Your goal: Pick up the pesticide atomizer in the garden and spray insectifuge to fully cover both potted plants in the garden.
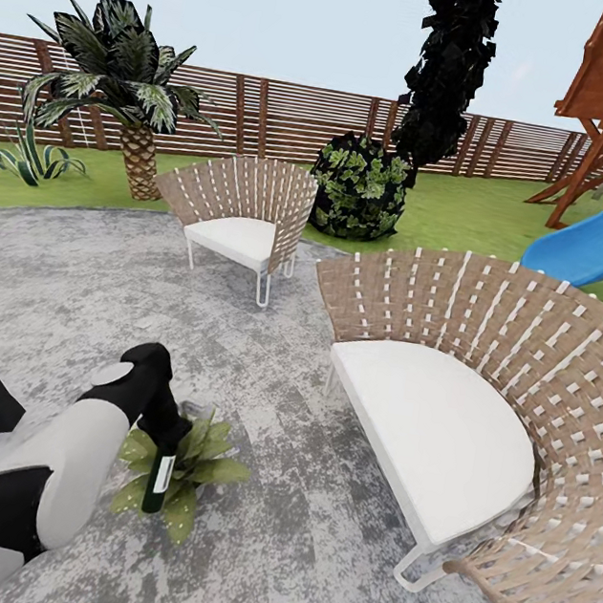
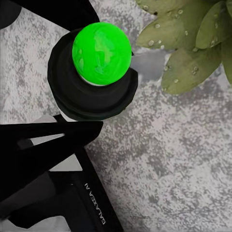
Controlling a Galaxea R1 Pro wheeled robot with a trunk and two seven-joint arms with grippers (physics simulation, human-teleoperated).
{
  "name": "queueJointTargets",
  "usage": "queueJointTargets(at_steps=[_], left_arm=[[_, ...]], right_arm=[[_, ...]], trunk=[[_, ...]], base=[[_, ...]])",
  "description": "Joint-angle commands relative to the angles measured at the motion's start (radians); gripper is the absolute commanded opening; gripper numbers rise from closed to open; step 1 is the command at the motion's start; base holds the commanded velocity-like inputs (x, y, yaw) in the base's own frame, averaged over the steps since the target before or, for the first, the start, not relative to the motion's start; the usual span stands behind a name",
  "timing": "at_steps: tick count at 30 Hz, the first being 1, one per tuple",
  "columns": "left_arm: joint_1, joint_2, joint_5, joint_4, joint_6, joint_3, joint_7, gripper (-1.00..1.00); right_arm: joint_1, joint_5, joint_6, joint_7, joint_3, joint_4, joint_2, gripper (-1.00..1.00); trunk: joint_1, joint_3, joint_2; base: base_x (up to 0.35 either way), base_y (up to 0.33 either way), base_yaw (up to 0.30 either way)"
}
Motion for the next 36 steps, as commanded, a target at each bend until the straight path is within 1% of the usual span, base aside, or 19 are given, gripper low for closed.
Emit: queueJointTargets(at_steps=[1,3,4,7,9,14,20,23,29,32,36], left_arm=[[0.000,-0.002,-0.010,-0.001,0.010,0.007,-0.008,-1.00],[0.001,-0.006,-0.010,0.005,0.010,0.006,-0.008,-1.00],[0.001,-0.019,-0.009,0.009,0.010,0.006,-0.008,-1.00],[0.002,-0.040,-0.009,0.011,0.010,0.006,-0.009,-1.00],[0.002,-0.047,-0.009,0.012,0.010,0.006,-0.010,-1.00],[0.002,-0.042,-0.011,0.010,0.009,0.006,-0.009,-1.00],[0.039,-0.043,-0.013,0.004,0.008,0.004,-0.009,-1.00],[0.050,-0.043,-0.013,0.005,0.008,0.005,-0.010,-1.00],[0.095,-0.036,-0.009,-0.001,0.008,0.007,-0.011,-1.00],[0.101,-0.035,-0.008,-0.002,0.008,0.007,-0.011,-1.00],[0.102,-0.034,-0.006,-0.003,0.008,0.008,-0.011,-1.00]], right_arm=[[-0.001,0.009,-0.001,-0.007,0.001,0.001,0.000,1.00],[-0.001,0.009,-0.001,-0.007,0.001,0.001,0.000,1.00],[-0.001,0.009,-0.001,-0.007,0.001,0.001,0.000,1.00],[-0.001,0.009,-0.001,-0.007,0.002,0.001,0.000,1.00],[-0.001,0.009,-0.001,-0.007,0.001,0.001,0.000,1.00],[-0.001,0.009,-0.001,-0.007,0.001,0.001,0.000,1.00],[-0.001,0.009,-0.001,-0.007,0.002,0.001,0.000,1.00],[-0.001,0.009,-0.001,-0.006,0.002,0.001,0.000,1.00],[-0.001,0.009,-0.001,-0.007,0.002,0.001,0.000,1.00],[-0.001,0.009,-0.001,-0.006,0.002,0.001,0.001,1.00],[-0.001,0.009,-0.001,-0.006,0.002,0.001,0.001,1.00]], trunk=[[0.000,-0.001,0.000],[0.000,-0.001,0.000],[0.000,-0.001,0.000],[0.000,-0.001,0.000],[0.000,-0.001,0.000],[0.000,-0.001,0.000],[0.000,-0.001,0.000],[0.000,-0.001,0.000],[0.000,-0.001,0.000],[0.000,-0.001,0.000],[0.000,-0.001,0.000]], base=[[0.000,0.000,0.000],[0.000,0.000,0.000],[0.000,0.000,0.000],[0.000,0.000,0.000],[0.000,0.000,0.000],[-0.001,-0.001,0.000],[-0.100,-0.138,0.000],[-0.025,-0.034,0.000],[-0.003,-0.004,0.000],[0.000,0.119,0.000],[0.000,0.268,0.000]])
